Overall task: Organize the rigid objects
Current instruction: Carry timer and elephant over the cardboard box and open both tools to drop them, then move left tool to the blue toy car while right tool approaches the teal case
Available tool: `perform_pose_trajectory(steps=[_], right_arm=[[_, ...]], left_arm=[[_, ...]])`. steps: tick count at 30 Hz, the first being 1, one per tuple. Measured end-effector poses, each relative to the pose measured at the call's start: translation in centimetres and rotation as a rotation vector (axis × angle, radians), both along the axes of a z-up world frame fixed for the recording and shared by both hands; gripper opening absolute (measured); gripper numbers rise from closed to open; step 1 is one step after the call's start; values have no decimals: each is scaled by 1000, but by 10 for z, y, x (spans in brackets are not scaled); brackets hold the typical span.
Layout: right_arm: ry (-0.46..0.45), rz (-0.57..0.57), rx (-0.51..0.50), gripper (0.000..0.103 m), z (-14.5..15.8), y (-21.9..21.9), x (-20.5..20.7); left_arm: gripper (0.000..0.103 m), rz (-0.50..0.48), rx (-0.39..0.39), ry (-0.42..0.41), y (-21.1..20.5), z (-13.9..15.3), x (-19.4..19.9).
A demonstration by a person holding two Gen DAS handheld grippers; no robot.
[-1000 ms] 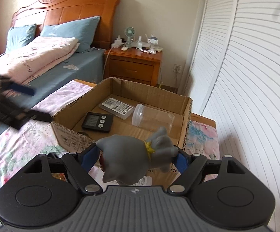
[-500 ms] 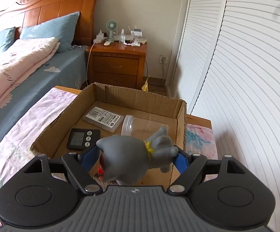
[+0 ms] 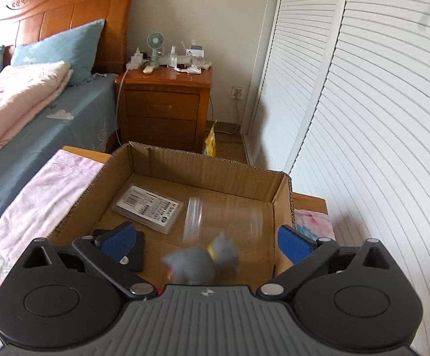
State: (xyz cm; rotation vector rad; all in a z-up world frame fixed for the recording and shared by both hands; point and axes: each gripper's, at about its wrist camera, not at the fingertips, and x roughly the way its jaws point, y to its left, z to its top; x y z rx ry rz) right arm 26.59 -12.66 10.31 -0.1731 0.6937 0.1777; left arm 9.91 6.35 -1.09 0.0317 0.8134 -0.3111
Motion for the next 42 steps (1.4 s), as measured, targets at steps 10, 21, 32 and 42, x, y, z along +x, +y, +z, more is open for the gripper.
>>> perform_pose_trajectory(steps=[10, 21, 32, 42], right_arm=[[10, -35, 4, 103, -4, -16, -51], [50, -219, 79, 103, -49, -68, -108], [78, -276, 135, 103, -67, -100, -120], [82, -248, 138, 103, -72, -111, -122]], left_arm=[[102, 13, 17, 17, -4, -4, 5], [102, 40, 60, 45, -16, -9, 27], [102, 78, 123, 46, -41, -21, 88], [102, 51, 184, 103, -26, -33, 51]])
